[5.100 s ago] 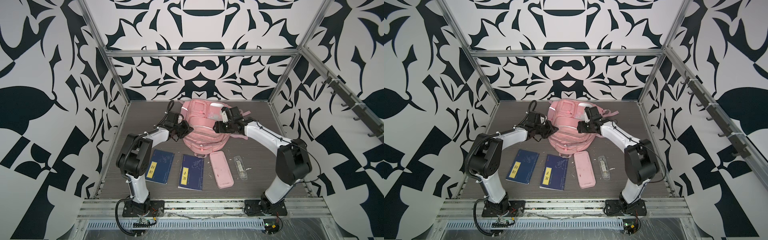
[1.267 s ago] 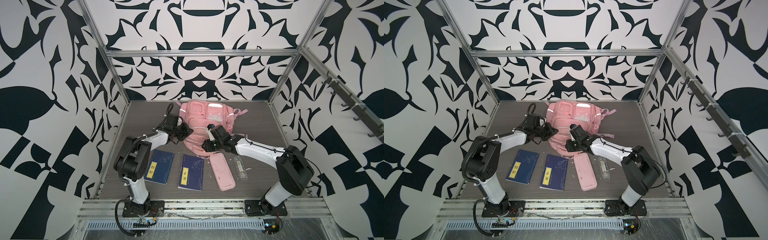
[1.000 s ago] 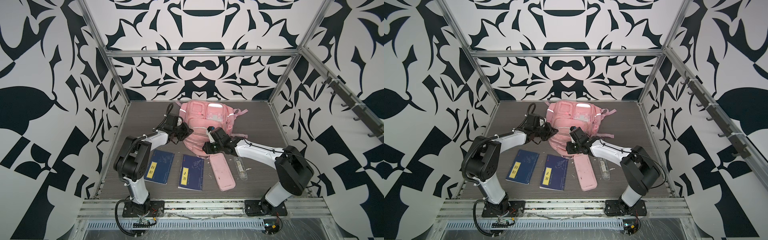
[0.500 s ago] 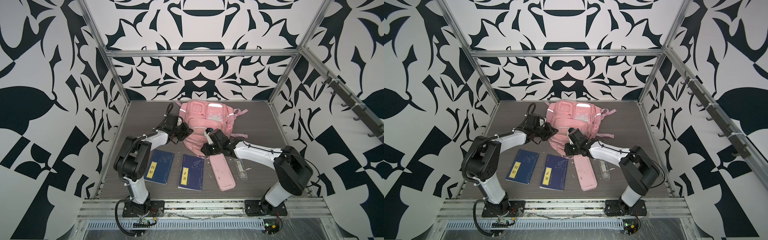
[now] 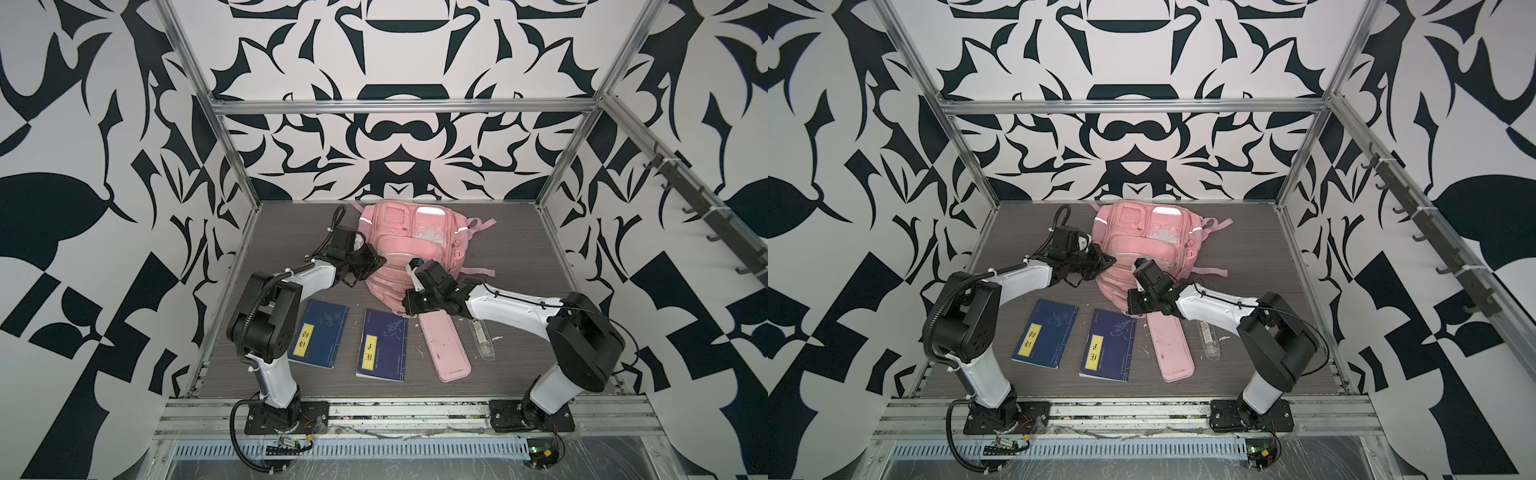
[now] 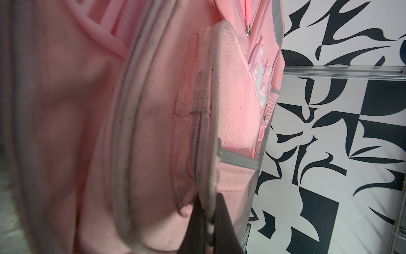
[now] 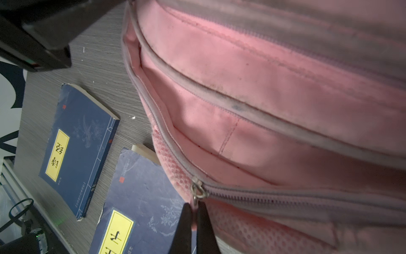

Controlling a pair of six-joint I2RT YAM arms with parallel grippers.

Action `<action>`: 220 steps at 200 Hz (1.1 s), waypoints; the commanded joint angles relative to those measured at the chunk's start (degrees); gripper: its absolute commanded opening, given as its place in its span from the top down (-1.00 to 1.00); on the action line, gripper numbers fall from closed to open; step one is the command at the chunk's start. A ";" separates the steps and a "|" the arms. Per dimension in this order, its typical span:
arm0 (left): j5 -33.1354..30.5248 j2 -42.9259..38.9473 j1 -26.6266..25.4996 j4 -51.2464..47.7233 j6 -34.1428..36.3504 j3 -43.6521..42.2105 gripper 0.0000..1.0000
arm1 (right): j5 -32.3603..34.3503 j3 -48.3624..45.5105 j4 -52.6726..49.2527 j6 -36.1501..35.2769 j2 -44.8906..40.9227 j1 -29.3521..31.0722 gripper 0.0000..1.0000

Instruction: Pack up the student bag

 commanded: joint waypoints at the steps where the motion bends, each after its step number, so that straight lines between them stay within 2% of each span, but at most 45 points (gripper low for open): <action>1: 0.51 -0.42 0.25 1.31 -0.35 1.97 0.91 | -0.78 3.33 -0.45 -0.54 1.39 1.63 0.99; 82: -1.04 -1.01 0.27 1.87 -1.01 0.69 0.89 | -1.70 15.30 0.11 0.13 11.15 3.21 1.00; 103: -1.08 -1.50 0.39 -0.17 0.74 0.82 0.83 | -1.45 17.49 0.07 0.34 12.44 3.00 1.00; 112: -1.62 -2.01 0.75 -2.32 2.52 1.07 0.71 | -1.32 17.28 0.05 0.35 12.37 2.86 1.00; 137: -4.34 -3.23 2.76 -12.87 10.27 3.89 0.13 | -1.81 14.73 0.72 0.41 10.51 2.12 1.00; 150: -6.34 -3.38 3.97 -16.86 14.01 5.47 -0.04 | -2.20 13.15 1.01 0.39 9.12 1.90 1.00; 177: -8.92 -0.69 4.90 -23.90 21.25 12.07 -0.07 | -2.79 11.01 0.68 0.07 6.68 1.63 1.00; 220: -5.79 11.42 4.90 -37.43 34.81 30.46 0.01 | -3.43 8.25 0.05 -0.20 3.59 0.45 1.00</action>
